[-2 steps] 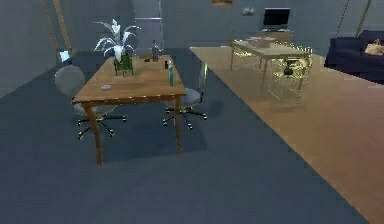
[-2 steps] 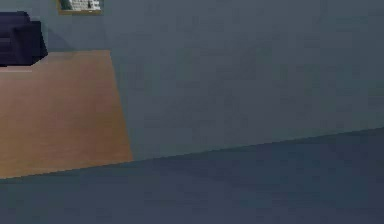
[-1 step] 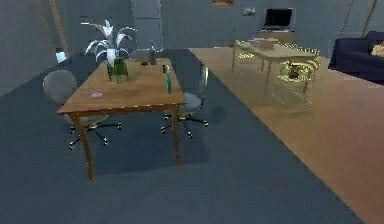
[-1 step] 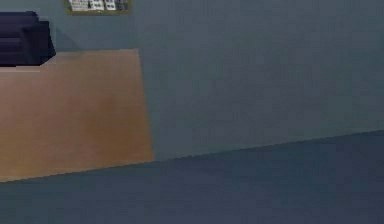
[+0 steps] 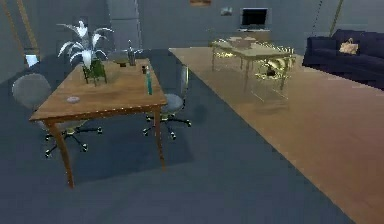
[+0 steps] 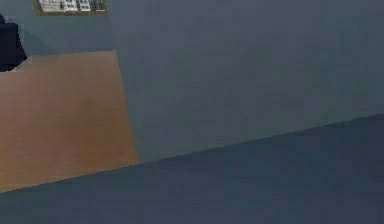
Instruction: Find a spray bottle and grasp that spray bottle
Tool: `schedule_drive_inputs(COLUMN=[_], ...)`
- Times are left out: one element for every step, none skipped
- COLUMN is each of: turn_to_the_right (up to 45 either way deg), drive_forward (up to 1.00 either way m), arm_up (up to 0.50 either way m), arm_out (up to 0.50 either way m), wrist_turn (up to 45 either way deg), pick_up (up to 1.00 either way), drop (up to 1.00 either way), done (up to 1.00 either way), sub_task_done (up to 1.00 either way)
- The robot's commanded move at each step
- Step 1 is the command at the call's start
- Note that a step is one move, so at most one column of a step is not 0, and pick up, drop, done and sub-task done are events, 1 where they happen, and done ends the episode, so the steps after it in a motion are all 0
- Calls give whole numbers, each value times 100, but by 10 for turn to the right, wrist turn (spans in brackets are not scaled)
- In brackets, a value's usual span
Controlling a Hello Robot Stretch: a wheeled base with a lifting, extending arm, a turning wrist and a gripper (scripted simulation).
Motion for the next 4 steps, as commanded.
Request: schedule_drive_inputs(turn_to_the_right=[0, -450, -450, -240], drive_forward=[95, 0, 0, 0], arm_up=[0, 0, 0, 0], arm_out=[0, 0, 0, 0], wrist_turn=[0, 0, 0, 0], pick_up=[0, 0, 0, 0], drop=[0, 0, 0, 0], done=[0, 0, 0, 0], sub_task_done=[0, 0, 0, 0])
